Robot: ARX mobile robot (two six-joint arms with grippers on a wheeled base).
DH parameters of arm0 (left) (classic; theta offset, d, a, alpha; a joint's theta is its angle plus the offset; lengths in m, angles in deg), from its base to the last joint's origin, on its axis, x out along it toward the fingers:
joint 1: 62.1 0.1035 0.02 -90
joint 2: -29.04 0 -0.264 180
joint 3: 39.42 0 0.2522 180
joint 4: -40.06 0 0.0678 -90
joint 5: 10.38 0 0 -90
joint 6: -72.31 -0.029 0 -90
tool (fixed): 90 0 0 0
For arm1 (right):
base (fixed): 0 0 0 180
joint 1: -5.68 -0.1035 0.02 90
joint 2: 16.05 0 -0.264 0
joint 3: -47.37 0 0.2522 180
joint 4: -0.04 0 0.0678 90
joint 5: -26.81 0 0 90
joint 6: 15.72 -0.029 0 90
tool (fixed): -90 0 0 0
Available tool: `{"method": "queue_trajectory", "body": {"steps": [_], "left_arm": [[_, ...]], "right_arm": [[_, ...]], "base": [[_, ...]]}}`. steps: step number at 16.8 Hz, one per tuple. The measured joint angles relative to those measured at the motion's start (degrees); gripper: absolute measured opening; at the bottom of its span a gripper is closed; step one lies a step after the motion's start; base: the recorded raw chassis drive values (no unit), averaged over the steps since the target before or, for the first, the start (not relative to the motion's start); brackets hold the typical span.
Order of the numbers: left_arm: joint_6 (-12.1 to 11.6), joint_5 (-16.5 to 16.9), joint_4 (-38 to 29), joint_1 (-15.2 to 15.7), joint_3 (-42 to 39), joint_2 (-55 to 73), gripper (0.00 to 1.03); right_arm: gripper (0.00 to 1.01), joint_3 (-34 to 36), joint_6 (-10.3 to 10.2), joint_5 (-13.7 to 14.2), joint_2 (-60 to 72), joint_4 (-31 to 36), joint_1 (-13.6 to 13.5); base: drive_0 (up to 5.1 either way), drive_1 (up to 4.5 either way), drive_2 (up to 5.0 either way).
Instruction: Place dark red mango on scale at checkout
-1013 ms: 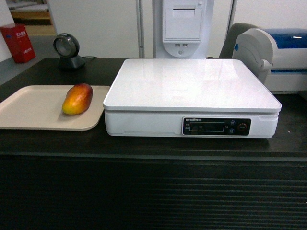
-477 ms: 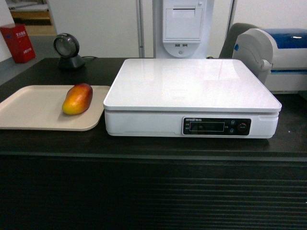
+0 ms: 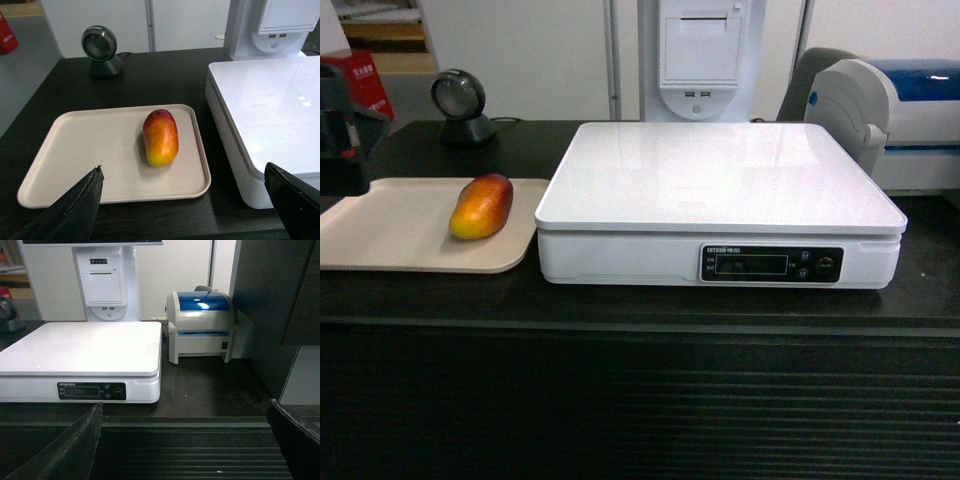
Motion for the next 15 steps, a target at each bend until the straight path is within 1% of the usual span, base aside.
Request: {"method": "queue_trajectory", "body": {"steps": [4,7,9,11,13,15], "left_arm": [[-0.81,1.84,0.2,-0.52,6.69,9.44,0.98],[-1.55,2.43,1.55,-0.39,11.74,14.49,0.98],[-1.7,4.13,4.22,0.48,17.11,18.75,0.98],[-1.4,4.87,6.49,1.4,21.14,21.53,0.98],[-1.29,5.79,9.97,2.78,26.95,25.29,0.98],[-0.87,6.27,13.09,3.41,31.41,28.44,0.98]], "right_arm": [[0.98,0.0,0.0,-0.02,0.0,0.0,0.0],[0.98,0.0,0.0,-0.02,0.0,0.0,0.0],[0.98,0.0,0.0,0.0,0.0,0.0,0.0],[0.98,0.0,0.0,-0.02,0.0,0.0,0.0],[0.98,0.0,0.0,-0.02,0.0,0.0,0.0],[0.98,0.0,0.0,0.0,0.0,0.0,0.0]], "base": [[0.0,0.0,0.0],[0.0,0.0,0.0],[0.0,0.0,0.0],[0.0,0.0,0.0],[0.0,0.0,0.0],[0.0,0.0,0.0]]}}
